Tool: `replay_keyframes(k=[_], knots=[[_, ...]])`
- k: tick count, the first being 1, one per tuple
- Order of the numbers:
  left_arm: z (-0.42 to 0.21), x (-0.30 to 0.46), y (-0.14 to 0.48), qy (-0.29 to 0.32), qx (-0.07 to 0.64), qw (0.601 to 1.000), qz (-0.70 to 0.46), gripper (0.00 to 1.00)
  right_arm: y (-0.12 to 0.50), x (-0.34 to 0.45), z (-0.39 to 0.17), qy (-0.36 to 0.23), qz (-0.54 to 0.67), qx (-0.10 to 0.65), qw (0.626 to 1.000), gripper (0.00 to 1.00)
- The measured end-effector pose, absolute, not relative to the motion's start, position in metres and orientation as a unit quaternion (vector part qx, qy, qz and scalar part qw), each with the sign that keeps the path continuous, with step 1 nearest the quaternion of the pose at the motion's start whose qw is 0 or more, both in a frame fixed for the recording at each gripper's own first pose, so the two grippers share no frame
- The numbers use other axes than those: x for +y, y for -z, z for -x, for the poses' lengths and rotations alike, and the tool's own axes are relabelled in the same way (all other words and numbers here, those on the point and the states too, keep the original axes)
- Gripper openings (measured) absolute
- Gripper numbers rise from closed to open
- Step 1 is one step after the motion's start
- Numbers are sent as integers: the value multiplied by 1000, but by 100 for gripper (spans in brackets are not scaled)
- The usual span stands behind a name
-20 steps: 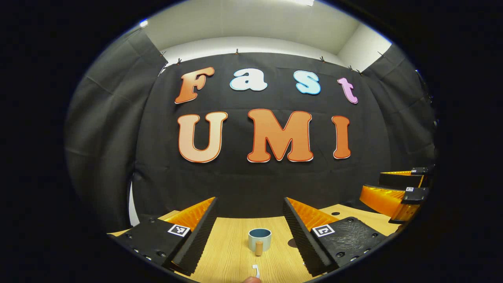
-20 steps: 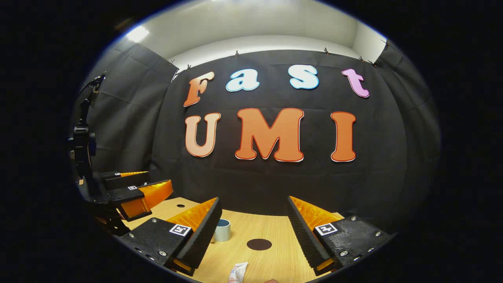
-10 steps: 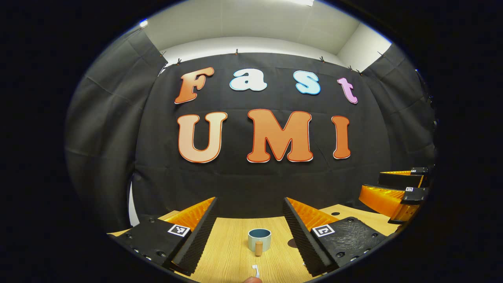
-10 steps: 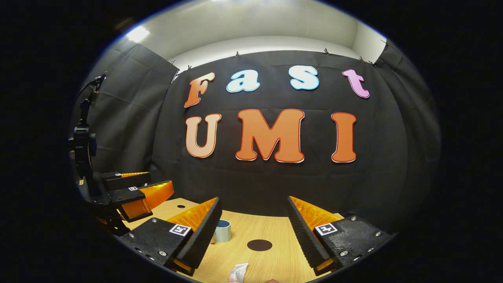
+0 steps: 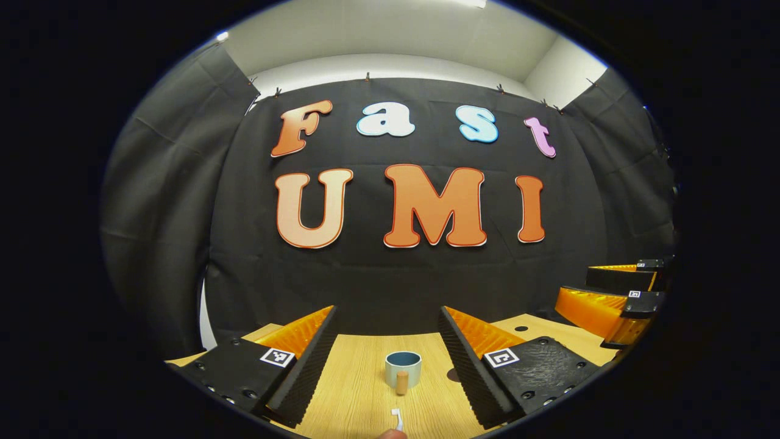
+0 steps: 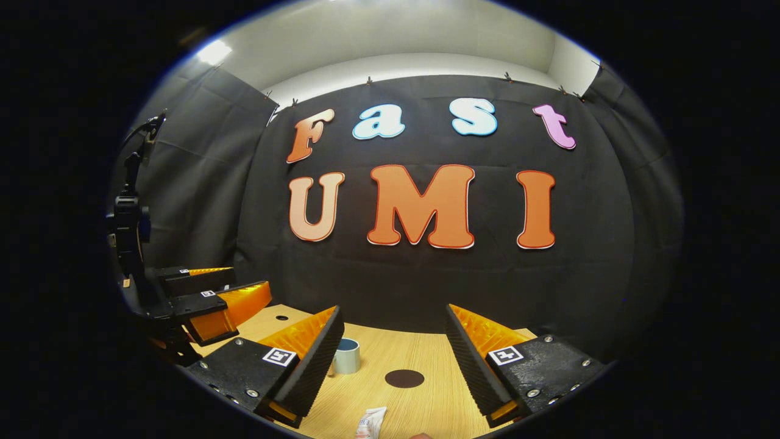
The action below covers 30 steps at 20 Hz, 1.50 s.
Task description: Put the toothbrush and toothpaste on the desktop into the cup, then pick up the cup and place it on the coaster on the desktop.
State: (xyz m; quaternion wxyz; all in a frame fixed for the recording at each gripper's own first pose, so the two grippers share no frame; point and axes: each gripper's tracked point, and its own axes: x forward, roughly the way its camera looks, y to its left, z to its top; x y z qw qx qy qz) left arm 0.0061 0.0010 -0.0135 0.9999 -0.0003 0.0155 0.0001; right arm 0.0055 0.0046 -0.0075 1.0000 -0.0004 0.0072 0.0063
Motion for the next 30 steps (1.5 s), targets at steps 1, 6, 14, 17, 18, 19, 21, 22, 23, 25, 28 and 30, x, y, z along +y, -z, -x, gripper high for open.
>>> replay_keyframes(k=[1,6,14,17,18,19,21,22,23,25,28,30], knots=[[-7,0,16,1,21,1000,1,97,12,6,-6,-7,0,12,1000,99],[-9,-4,43,6,59,998,4,97,34,12,-7,-15,-1,44,999,99],[-4,-10,94,12,137,990,-16,97,94,28,-7,-30,-17,128,991,99],[-2,-5,115,12,172,985,-19,97,127,31,-4,-33,-16,179,983,98],[0,-5,125,13,186,982,-16,97,137,31,-4,-33,-17,191,981,98],[0,-5,132,13,199,980,-13,97,144,34,-6,-34,-20,204,978,98],[2,-2,150,12,232,973,-1,97,164,39,-4,-38,-26,234,971,97],[2,0,161,12,246,969,5,97,175,39,-1,-38,-26,249,968,97],[4,0,170,13,261,965,9,98,184,39,1,-36,-24,263,964,96],[8,0,186,14,287,958,11,98,198,37,3,-31,-16,286,958,96],[12,-5,214,27,331,943,22,97,219,39,5,-32,-11,319,947,96],[10,-3,227,28,354,935,21,95,232,41,7,-36,-13,343,939,92]])
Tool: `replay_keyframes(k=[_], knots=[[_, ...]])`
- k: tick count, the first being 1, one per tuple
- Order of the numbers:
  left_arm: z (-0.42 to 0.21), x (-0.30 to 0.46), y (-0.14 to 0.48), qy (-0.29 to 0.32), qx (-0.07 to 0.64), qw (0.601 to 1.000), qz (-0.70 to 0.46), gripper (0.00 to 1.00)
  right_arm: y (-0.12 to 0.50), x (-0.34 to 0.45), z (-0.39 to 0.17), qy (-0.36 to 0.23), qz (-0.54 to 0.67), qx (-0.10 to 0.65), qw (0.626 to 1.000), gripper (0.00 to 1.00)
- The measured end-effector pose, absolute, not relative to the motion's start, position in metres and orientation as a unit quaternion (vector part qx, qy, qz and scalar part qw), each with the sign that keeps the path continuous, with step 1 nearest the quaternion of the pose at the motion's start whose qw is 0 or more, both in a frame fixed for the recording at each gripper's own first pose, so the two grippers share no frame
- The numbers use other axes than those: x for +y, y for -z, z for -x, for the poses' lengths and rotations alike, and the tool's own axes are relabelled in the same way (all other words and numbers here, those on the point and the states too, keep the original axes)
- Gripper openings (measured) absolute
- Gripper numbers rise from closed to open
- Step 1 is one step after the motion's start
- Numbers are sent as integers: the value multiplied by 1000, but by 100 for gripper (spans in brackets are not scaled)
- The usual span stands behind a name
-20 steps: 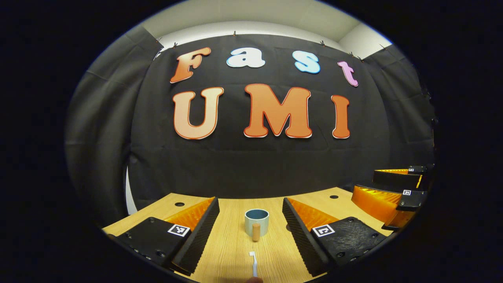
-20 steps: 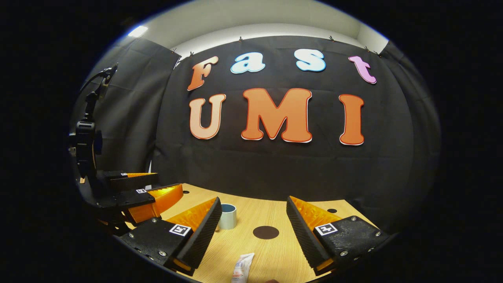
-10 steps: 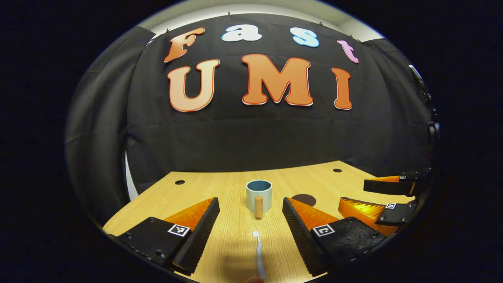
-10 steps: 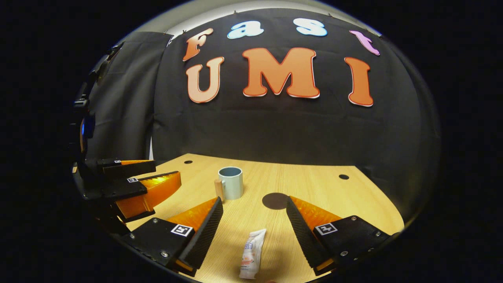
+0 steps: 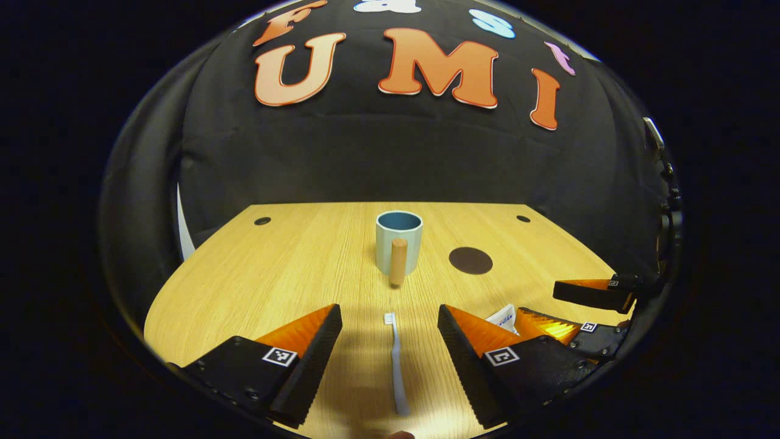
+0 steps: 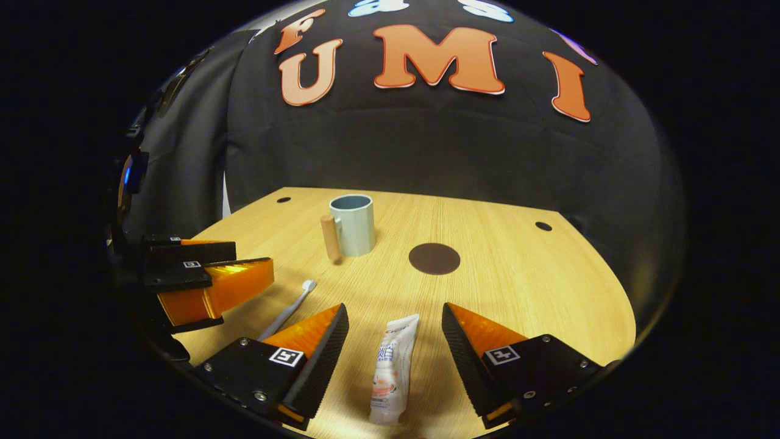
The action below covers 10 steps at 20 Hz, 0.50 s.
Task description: Put the toothbrush and toothpaste on the desktop into the cup, then pick up the cup and place it on the coaster on the desktop.
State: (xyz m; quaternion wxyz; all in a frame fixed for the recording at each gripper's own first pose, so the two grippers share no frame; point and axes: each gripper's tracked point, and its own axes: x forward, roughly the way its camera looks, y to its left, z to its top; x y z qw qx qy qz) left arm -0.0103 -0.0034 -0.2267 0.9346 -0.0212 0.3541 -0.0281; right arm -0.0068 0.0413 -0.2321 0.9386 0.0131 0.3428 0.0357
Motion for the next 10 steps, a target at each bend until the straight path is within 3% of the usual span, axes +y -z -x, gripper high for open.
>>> replay_keyframes(k=[10], knots=[[19,-1,281,37,512,858,12,95,281,44,21,-50,-15,451,891,78]])
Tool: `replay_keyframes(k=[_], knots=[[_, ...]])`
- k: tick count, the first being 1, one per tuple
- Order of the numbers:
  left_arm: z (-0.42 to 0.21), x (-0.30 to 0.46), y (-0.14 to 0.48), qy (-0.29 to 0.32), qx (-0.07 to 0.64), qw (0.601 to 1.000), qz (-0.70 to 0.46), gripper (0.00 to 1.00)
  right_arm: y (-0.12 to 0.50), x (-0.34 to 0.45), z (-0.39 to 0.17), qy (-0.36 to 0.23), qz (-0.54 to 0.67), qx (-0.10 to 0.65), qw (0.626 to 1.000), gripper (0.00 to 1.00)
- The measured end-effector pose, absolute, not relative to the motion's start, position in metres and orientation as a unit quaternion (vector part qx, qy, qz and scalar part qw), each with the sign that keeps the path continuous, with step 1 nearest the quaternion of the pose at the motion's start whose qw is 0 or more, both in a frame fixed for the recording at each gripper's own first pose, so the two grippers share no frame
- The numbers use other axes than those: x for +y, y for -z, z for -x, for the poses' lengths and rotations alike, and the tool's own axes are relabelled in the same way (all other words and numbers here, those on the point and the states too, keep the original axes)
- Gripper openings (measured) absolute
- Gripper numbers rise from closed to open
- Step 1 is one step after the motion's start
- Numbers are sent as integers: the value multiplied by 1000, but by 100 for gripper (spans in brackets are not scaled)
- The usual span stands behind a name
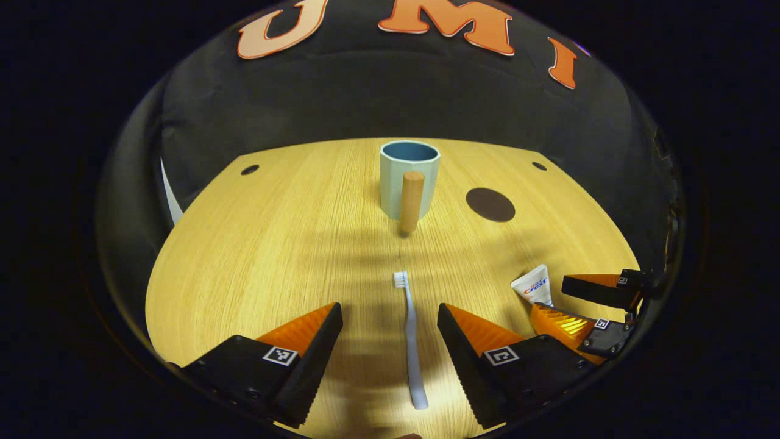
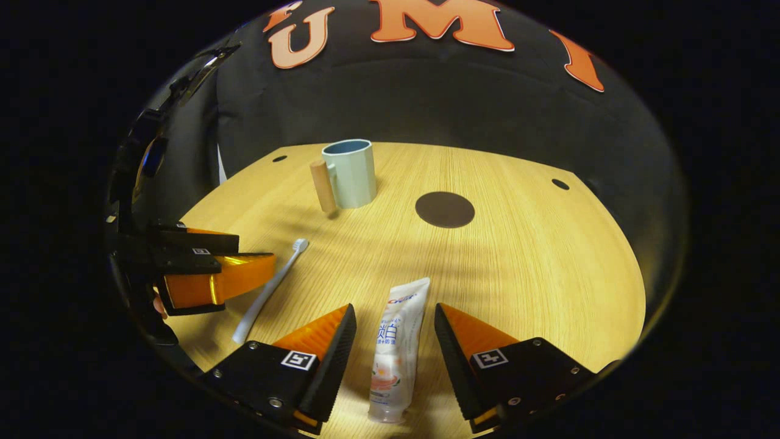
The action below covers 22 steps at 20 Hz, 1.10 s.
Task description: Put the toothbrush and toothpaste on the desktop into the cup, then pick up the cup and place it on the coaster on the desktop.
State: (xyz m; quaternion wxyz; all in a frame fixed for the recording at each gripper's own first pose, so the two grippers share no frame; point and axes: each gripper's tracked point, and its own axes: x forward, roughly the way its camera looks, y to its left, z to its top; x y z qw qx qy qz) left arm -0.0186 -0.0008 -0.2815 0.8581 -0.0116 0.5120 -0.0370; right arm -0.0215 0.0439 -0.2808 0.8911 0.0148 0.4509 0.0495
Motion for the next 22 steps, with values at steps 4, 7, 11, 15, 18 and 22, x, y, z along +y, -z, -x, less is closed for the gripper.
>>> replay_keyframes(k=[4,7,11,15,18,22], knots=[[23,2,295,34,559,828,11,95,287,39,29,-58,-7,483,874,75],[27,7,304,28,584,811,6,86,301,38,39,-78,4,515,854,68],[37,15,318,18,610,792,9,86,302,42,37,-87,1,518,851,57],[16,11,307,17,615,788,-18,85,301,40,37,-97,-2,521,848,41],[8,10,313,13,620,784,-27,54,299,42,36,-100,-9,519,849,39],[9,11,314,10,621,783,-22,33,298,39,34,-93,-40,519,849,20]])
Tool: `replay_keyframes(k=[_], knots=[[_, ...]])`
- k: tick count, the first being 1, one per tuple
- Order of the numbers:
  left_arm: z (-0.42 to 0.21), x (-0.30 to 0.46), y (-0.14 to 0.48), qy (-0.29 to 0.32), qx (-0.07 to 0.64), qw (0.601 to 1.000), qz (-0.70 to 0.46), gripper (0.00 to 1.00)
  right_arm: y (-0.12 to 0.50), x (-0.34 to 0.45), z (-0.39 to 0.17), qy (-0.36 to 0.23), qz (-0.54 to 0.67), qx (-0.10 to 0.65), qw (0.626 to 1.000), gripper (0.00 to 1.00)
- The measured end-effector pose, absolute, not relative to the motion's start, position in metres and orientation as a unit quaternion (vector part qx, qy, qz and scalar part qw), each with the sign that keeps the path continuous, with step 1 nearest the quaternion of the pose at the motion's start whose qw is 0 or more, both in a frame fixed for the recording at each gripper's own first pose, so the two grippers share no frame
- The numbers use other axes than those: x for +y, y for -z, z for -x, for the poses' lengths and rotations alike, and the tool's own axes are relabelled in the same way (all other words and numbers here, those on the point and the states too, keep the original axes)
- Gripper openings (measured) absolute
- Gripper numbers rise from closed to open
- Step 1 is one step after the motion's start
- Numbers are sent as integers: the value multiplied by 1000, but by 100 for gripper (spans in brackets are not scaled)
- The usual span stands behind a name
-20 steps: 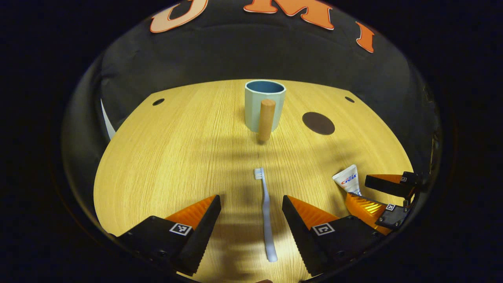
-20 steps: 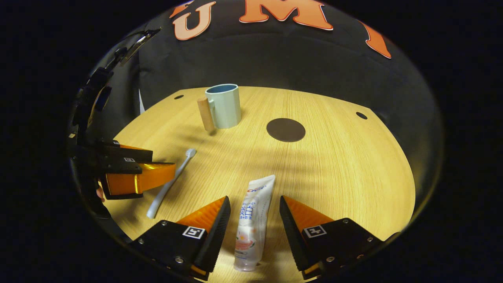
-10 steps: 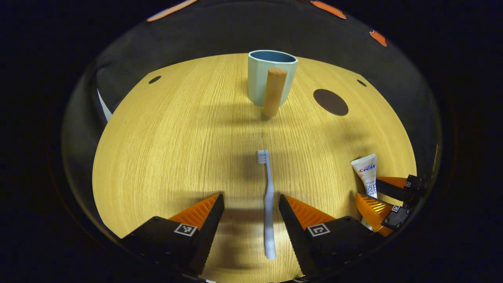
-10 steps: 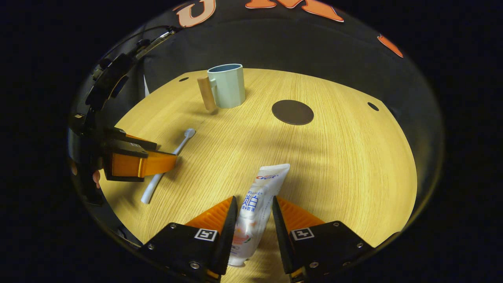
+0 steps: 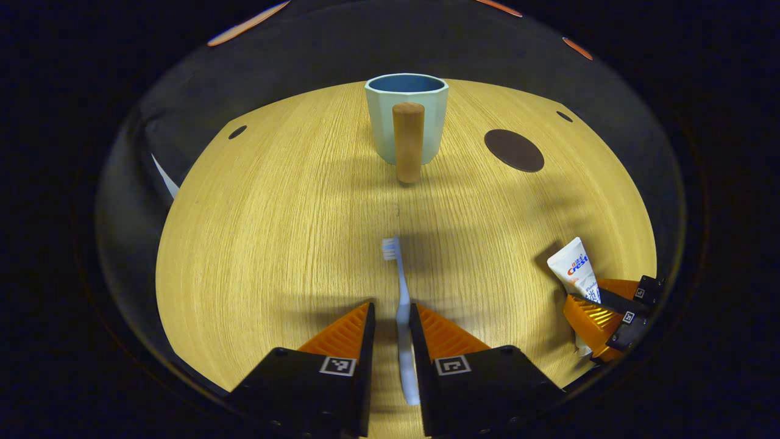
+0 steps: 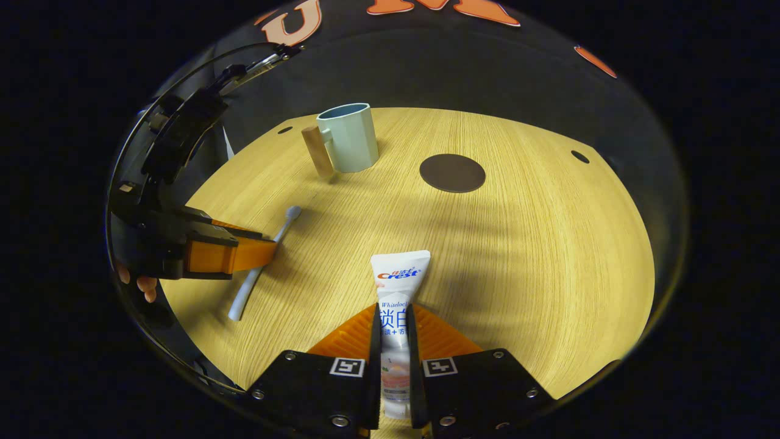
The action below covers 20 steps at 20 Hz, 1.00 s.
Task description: Put the toothbrush and toothpaste on the desktop into the cup, then pick up the cup and place it on the coaster on the desktop.
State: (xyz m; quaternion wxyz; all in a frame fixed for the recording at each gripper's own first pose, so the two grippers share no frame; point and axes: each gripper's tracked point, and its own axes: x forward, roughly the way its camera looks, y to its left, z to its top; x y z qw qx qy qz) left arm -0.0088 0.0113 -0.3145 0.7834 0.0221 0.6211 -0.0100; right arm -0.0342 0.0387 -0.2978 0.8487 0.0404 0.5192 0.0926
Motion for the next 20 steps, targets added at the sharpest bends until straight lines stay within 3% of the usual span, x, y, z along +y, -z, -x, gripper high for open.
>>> replay_keyframes(k=[2,3,8,9,20], knots=[[9,8,314,13,622,783,-17,13,297,38,35,-97,-48,518,849,19],[9,8,313,17,621,783,-19,11,298,39,35,-98,-54,517,849,18],[-3,2,318,17,611,791,1,14,304,38,36,-118,-106,511,845,14],[-1,0,316,18,613,790,1,5,302,41,36,-119,-108,506,848,11],[-8,11,327,24,563,825,41,5,289,37,29,-123,-113,460,872,8]])
